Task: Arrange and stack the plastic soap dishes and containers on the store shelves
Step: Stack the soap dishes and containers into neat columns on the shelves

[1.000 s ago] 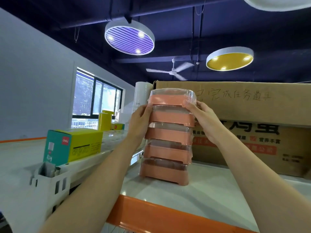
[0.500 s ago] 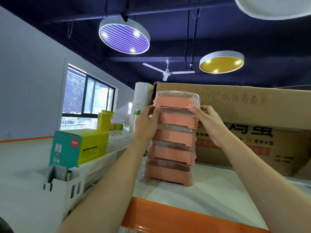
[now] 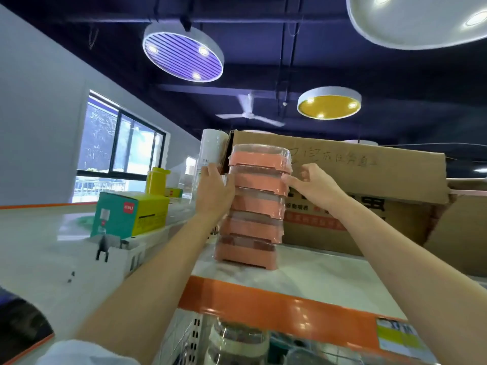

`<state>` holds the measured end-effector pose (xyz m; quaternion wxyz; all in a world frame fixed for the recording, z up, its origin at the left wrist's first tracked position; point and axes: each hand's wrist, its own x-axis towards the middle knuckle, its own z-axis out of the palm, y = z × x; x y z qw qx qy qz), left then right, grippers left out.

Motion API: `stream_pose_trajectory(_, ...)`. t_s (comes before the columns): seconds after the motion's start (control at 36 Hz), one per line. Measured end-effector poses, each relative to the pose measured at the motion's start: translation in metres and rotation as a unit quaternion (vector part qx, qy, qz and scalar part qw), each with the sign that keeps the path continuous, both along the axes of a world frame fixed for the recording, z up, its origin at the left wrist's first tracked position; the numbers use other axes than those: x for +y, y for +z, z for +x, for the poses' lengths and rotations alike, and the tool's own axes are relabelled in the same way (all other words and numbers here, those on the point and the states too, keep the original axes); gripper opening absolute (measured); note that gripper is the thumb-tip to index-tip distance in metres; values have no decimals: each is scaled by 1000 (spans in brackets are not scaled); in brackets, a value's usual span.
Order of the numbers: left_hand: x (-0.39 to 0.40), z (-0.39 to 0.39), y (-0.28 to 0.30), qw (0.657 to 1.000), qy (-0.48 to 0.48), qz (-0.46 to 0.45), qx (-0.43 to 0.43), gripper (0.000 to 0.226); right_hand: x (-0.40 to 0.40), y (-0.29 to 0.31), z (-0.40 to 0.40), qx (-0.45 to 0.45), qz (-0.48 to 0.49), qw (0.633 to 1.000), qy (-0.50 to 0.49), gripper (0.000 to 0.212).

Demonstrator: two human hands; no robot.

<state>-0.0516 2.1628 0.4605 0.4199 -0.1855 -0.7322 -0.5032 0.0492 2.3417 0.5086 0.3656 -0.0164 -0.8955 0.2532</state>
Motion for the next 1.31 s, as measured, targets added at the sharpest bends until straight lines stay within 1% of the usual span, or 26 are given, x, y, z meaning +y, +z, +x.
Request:
stream_pose_trajectory(0.08, -5, 20, -4, 996, 47, -69, 43, 34, 0, -7, 16, 9, 107, 994, -26, 73)
stream_pose_trajectory(0.17, -5, 42, -11, 980, 78, -166, 75, 28, -2, -20, 37, 40, 212, 976, -40, 57)
stream_pose_trajectory(0.25, -3, 66, -26, 964, 87, -233, 96, 26, -4, -38, 60, 75, 282, 956, -29, 45)
stream_pose_trajectory(0.31, -1, 82, -38, 956, 81, -262, 102, 24, -5, -51, 76, 67, 318, 945, -29, 47)
stream_pose_trajectory(0.36, 1, 99, -50, 952, 80, -280, 98, 25, -5, -65, 91, 48, 343, 938, -28, 48)
stream_pose_trajectory(0.44, 4, 125, -68, 950, 66, -288, 101, 24, -7, -87, 114, 29, 344, 938, 0, 50)
stream_pose_trajectory(0.53, 2, 151, -88, 949, 57, -285, 118, 19, -8, -111, 135, 38, 356, 934, 17, 51)
stream_pose_trajectory(0.64, -5, 185, -123, 939, 48, -309, 143, 18, -7, -152, 162, 67, 384, 919, 61, 37)
stream_pose_trajectory(0.69, -10, 197, -144, 936, 28, -323, 135, 20, -6, -175, 171, 41, 389, 917, 78, 38)
stream_pose_trajectory(0.81, -21, 207, -182, 922, 11, -379, 79, 11, -2, -216, 182, -7, 390, 914, 113, 37)
stream_pose_trajectory(0.89, -28, 207, -203, 908, 23, -418, 17, 20, 4, -240, 187, -24, 372, 920, 124, 34)
stream_pose_trajectory(0.94, -30, 206, -212, 901, 21, -432, -13, 25, 7, -249, 188, -68, 352, 925, 127, 38)
stream_pose_trajectory(1.03, -32, 197, -224, 893, 27, -446, -55, 29, 11, -261, 180, -125, 333, 928, 108, 45)
stream_pose_trajectory(1.14, -33, 178, -240, 895, 16, -434, -100, 34, 13, -274, 161, -197, 248, 941, 122, 46)
stream_pose_trajectory(1.19, -33, 169, -246, 898, 2, -421, -124, 36, 11, -281, 145, -219, 210, 946, 116, 51)
stream_pose_trajectory(1.31, -32, 147, -257, 910, -24, -388, -145, 36, 4, -289, 110, -247, 183, 946, 105, 63)
